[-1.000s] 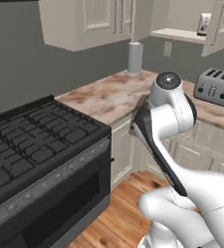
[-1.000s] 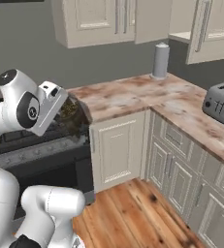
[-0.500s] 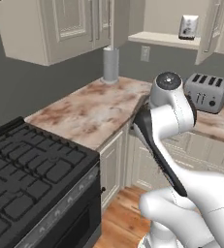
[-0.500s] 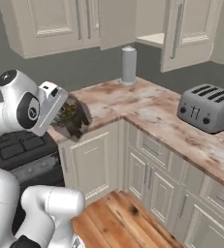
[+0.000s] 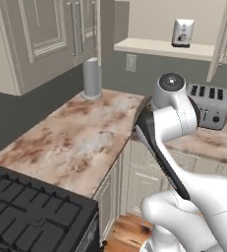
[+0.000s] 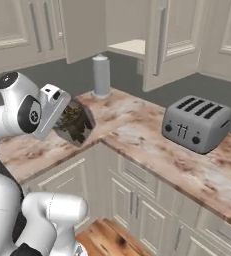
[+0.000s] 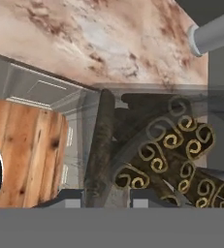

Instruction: Pick the jar and candle from the dining table and place them in the open cabinet. Close the cabinet after placing the objects.

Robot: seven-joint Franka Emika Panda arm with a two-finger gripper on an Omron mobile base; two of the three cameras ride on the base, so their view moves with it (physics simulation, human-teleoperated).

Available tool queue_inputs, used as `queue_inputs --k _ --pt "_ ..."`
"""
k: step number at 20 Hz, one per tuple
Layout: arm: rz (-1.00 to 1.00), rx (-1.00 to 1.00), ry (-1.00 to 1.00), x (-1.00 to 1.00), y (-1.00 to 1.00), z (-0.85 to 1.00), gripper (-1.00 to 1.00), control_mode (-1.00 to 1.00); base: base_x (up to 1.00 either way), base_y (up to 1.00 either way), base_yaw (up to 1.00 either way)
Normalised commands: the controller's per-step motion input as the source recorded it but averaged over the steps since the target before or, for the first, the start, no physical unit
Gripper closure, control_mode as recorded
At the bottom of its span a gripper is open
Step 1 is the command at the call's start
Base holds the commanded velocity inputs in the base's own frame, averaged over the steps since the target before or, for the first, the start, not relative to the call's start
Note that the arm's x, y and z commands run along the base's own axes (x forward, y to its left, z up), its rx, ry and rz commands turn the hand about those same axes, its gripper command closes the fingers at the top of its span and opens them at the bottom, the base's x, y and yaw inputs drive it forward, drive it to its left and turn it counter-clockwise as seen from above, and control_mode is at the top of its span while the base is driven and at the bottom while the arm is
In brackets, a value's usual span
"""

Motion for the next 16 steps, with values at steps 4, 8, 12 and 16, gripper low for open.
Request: queue_inputs --k 4,8,12,16 --pt "0.00 0.00 0.00 0.00 0.00 0.00 1.00 1.00 1.00 0.08 -0.29" --pt "0.00 0.00 0.00 0.00 0.00 0.00 1.00 1.00 0.91 0.07 -0.30" --pt "0.00 0.00 0.00 0.00 0.00 0.00 1.00 1.00 0.87 0.06 -0.30" --pt "0.00 0.00 0.00 0.00 0.00 0.00 1.00 1.00 0.76 0.28 -0.29"
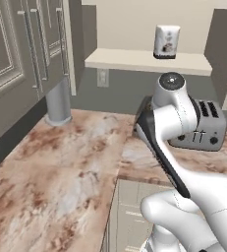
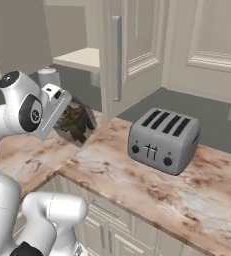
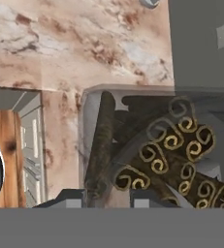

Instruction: Pick the jar and candle from the dining table and place them in the open cabinet. Close the cabinet after placing the objects.

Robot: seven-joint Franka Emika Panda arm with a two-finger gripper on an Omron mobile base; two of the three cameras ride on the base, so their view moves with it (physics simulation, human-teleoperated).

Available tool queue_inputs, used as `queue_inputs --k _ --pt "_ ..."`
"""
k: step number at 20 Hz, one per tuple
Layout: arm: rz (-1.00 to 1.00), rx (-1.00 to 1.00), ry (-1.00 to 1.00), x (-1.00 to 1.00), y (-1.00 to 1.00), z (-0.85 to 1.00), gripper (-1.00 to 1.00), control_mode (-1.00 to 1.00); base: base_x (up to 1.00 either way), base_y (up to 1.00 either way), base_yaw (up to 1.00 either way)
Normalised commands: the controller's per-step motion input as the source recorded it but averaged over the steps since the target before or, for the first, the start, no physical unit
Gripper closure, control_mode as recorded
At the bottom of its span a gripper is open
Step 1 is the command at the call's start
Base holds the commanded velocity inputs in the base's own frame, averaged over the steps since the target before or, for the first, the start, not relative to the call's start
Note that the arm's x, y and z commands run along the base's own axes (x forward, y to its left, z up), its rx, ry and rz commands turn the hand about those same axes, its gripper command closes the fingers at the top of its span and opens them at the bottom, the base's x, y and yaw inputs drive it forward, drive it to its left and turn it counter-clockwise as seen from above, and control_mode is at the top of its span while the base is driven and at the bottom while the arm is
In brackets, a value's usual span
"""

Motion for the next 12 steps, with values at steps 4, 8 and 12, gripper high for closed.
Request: queue_inputs --k 4,8,12 --pt "0.00 0.00 0.00 0.00 0.00 0.00 1.00 1.00 0.71 0.50 -0.23" --pt "0.00 0.00 0.00 0.00 0.00 0.00 1.00 1.00 0.72 0.70 -0.19" --pt "0.00 0.00 0.00 0.00 0.00 0.00 1.00 1.00 0.69 0.83 -0.18"
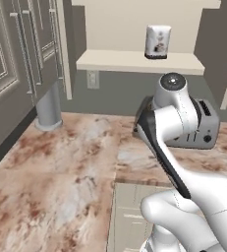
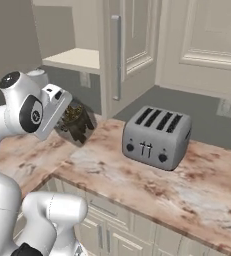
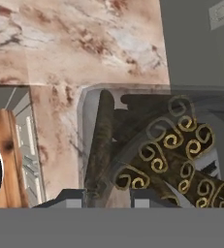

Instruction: Pick the jar and candle from the dining table and place them in the open cabinet. Close the cabinet after placing the objects.

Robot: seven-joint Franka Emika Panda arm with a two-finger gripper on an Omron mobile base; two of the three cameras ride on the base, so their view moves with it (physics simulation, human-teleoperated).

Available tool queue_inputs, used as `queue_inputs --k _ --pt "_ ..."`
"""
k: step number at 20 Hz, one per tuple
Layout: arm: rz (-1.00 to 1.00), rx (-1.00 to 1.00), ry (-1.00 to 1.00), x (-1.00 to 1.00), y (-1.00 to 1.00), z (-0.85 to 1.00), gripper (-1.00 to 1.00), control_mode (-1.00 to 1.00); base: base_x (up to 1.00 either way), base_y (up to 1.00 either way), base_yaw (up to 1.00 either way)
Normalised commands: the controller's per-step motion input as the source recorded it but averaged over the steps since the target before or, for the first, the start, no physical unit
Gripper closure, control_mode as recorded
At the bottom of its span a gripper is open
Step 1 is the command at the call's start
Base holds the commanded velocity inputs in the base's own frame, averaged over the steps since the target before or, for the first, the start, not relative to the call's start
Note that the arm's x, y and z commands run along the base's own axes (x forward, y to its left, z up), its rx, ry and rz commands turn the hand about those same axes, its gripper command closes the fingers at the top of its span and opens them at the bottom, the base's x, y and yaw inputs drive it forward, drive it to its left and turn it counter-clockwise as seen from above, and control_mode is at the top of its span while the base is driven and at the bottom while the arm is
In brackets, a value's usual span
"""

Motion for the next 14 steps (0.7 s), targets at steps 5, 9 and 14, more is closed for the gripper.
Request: queue_inputs --k 5,9,14 --pt "0.00 0.00 0.00 0.00 0.00 0.00 1.00 1.00 0.79 0.80 -0.23" --pt "0.00 0.00 0.00 0.00 0.00 0.00 1.00 1.00 1.00 0.73 -0.19" --pt "0.00 0.00 0.00 0.00 0.00 0.00 1.00 1.00 1.00 0.72 -0.14"
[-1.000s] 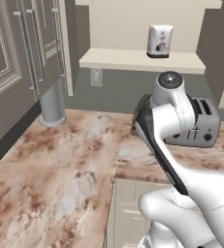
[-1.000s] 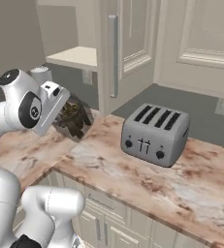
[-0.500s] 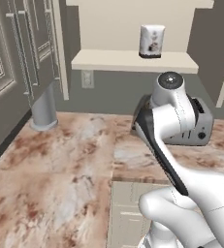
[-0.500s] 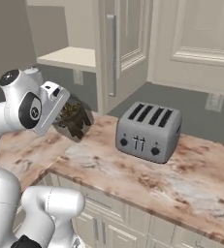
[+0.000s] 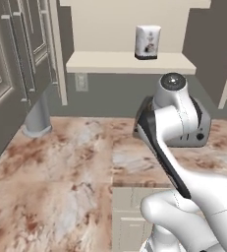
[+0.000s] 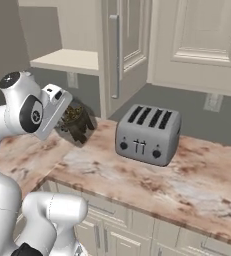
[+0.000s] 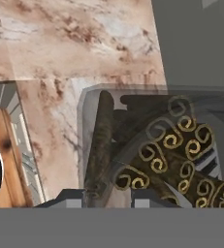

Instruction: Pick the jar and candle from the dining table and place them in the open cabinet. Close the cabinet after placing the objects.

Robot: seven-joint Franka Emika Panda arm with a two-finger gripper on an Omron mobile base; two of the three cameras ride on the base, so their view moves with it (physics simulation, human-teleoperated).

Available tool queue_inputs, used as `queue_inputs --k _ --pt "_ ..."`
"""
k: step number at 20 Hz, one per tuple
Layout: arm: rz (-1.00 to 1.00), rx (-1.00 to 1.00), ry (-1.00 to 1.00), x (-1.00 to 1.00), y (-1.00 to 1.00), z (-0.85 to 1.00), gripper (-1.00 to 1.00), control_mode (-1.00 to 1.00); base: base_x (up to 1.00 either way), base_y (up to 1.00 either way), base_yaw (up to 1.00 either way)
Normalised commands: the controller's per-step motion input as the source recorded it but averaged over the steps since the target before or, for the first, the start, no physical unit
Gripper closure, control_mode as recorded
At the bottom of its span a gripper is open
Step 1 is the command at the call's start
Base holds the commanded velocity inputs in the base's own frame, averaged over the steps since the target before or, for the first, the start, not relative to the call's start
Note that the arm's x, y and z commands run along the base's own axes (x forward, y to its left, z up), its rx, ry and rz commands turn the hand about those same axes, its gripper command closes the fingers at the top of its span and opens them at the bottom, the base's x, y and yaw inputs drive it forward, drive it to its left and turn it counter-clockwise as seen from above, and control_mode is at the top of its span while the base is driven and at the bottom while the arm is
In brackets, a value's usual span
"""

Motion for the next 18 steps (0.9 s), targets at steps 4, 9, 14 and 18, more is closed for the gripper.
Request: queue_inputs --k 4,9,14,18 --pt "0.00 0.00 0.00 0.00 0.00 0.00 1.00 1.00 1.00 0.66 -0.16" --pt "0.00 0.00 0.00 0.00 0.00 0.00 1.00 1.00 1.00 0.63 -0.29" --pt "0.00 0.00 0.00 0.00 0.00 0.00 1.00 1.00 1.00 0.66 -0.31" --pt "0.00 0.00 0.00 0.00 0.00 0.00 1.00 1.00 1.00 0.65 -0.29"
